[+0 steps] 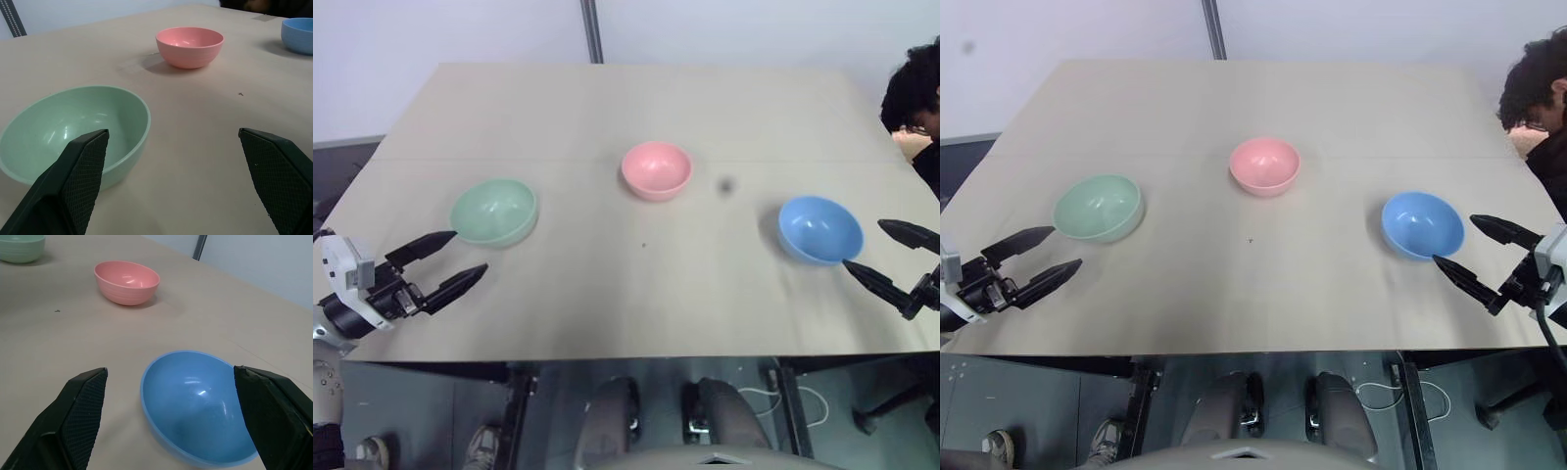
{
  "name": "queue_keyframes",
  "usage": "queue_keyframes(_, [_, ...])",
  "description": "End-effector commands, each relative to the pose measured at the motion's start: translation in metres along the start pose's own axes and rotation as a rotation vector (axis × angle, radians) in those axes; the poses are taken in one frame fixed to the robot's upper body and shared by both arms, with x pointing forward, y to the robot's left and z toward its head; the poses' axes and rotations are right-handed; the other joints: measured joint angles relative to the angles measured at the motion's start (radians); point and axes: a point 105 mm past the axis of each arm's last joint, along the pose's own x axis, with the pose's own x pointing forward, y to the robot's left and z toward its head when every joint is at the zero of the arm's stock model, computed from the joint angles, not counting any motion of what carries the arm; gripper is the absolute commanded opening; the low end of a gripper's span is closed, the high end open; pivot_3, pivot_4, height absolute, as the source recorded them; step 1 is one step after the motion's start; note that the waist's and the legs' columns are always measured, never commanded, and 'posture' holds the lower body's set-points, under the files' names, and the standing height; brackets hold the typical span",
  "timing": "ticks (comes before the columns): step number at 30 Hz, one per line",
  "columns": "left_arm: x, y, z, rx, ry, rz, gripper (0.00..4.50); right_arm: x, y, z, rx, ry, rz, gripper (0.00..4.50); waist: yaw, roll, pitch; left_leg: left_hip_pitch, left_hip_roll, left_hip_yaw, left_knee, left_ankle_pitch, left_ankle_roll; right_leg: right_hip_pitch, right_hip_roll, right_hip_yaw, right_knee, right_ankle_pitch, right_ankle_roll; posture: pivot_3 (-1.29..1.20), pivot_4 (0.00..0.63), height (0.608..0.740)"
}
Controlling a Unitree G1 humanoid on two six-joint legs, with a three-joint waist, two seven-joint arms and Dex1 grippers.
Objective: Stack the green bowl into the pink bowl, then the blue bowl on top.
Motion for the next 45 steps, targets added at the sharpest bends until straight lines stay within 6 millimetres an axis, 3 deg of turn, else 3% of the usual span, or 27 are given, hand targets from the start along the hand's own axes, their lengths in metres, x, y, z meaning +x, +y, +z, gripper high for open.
queue_keyframes(1, [0.009, 0.002, 0.022, 0.043, -0.055, -0.019, 4.50, 0.007, 0.000, 0.015, -0.064, -0.025, 0.012, 4.47, 0.000, 0.000, 0.000, 0.000, 0.000, 0.000, 0.000, 0.000, 0.000, 0.000, 0.000, 0.000, 0.000, 0.000, 0.000, 0.00, 0.150, 0.740])
queue_keyframes(4, [0.024, -0.001, 0.034, 0.055, -0.108, -0.049, 4.50, 0.021, 0.002, 0.016, -0.069, -0.033, 0.021, 4.47, 0.001, 0.000, 0.000, 0.000, 0.000, 0.000, 0.001, 0.000, 0.000, 0.000, 0.000, 0.000, 0.000, 0.000, 0.000, 0.00, 0.150, 0.740])
queue_keyframes(12, [0.031, -0.005, 0.037, 0.069, -0.120, -0.029, 4.50, 0.038, 0.006, 0.022, -0.085, -0.071, 0.036, 4.47, -0.003, 0.000, 0.000, 0.000, 0.000, 0.000, 0.000, 0.001, -0.002, 0.000, 0.001, 0.000, 0.000, 0.000, 0.000, 0.00, 0.150, 0.740])
queue_keyframes(15, [0.040, -0.003, 0.035, 0.127, -0.082, 0.049, 4.50, 0.055, 0.013, 0.031, -0.090, -0.122, 0.060, 4.47, -0.003, 0.000, 0.000, 0.000, 0.000, 0.000, -0.001, 0.001, -0.001, 0.000, 0.001, 0.000, 0.000, 0.000, 0.001, 0.00, 0.150, 0.740])
queue_keyframes(22, [0.056, 0.006, 0.031, 0.294, 0.189, 0.297, 4.50, 0.097, 0.051, 0.056, -0.080, -0.234, 0.238, 4.47, -0.003, -0.001, 0.000, 0.000, 0.000, 0.000, 0.000, 0.000, 0.000, 0.000, 0.001, 0.000, 0.001, 0.000, 0.001, 0.00, 0.150, 0.740])
queue_keyframes(30, [0.069, 0.000, 0.036, 0.415, 0.389, 0.337, 4.50, 0.113, 0.077, 0.062, -0.116, -0.268, 0.401, 4.47, 0.000, -0.001, 0.000, -0.001, -0.001, 0.000, 0.000, 0.002, -0.002, 0.000, 0.000, 0.000, 0.000, 0.001, 0.000, 0.00, 0.150, 0.740])
queue_keyframes(34, [0.083, -0.011, 0.045, 0.416, 0.313, 0.250, 4.50, 0.132, 0.079, 0.060, -0.121, -0.238, 0.400, 4.47, -0.003, -0.001, 0.000, 0.000, -0.001, 0.000, 0.000, 0.002, -0.002, 0.000, 0.001, 0.000, 0.001, 0.001, 0.000, 0.00, 0.150, 0.740])
queue_keyframes(38, [0.091, -0.032, 0.071, 0.264, -0.026, 0.106, 4.50, 0.171, 0.069, 0.055, -0.254, -0.157, 0.257, 4.47, -0.006, -0.001, 0.000, 0.000, -0.001, 0.001, 0.001, 0.003, -0.004, 0.000, 0.000, 0.000, 0.002, 0.003, -0.003, 0.00, 0.150, 0.740])
queue_keyframes(40, [0.089, -0.028, 0.067, 0.250, -0.042, 0.097, 4.50, 0.196, 0.066, 0.053, -0.285, -0.120, 0.234, 4.47, -0.009, -0.001, 0.000, 0.000, 0.000, 0.001, 0.001, 0.003, -0.004, -0.001, 0.000, 0.000, 0.002, 0.003, -0.004, 0.00, 0.150, 0.740])
queue_keyframes(43, [0.083, -0.041, 0.068, 0.129, -0.161, -0.104, 4.50, 0.237, 0.072, 0.050, -0.342, -0.076, 0.259, 4.47, -0.015, 0.000, 0.000, 0.000, 0.000, 0.002, 0.001, 0.004, -0.005, -0.001, 0.002, 0.000, 0.003, 0.003, -0.004, 0.00, 0.150, 0.740])
queue_keyframes(45, [0.080, -0.042, 0.070, 0.087, -0.202, -0.155, 4.50, 0.251, 0.074, 0.051, -0.382, -0.067, 0.266, 4.47, -0.012, -0.001, 0.000, 0.000, 0.000, 0.001, 0.001, 0.004, -0.005, -0.001, 0.002, 0.000, 0.003, 0.003, -0.004, 0.00, 0.150, 0.740])
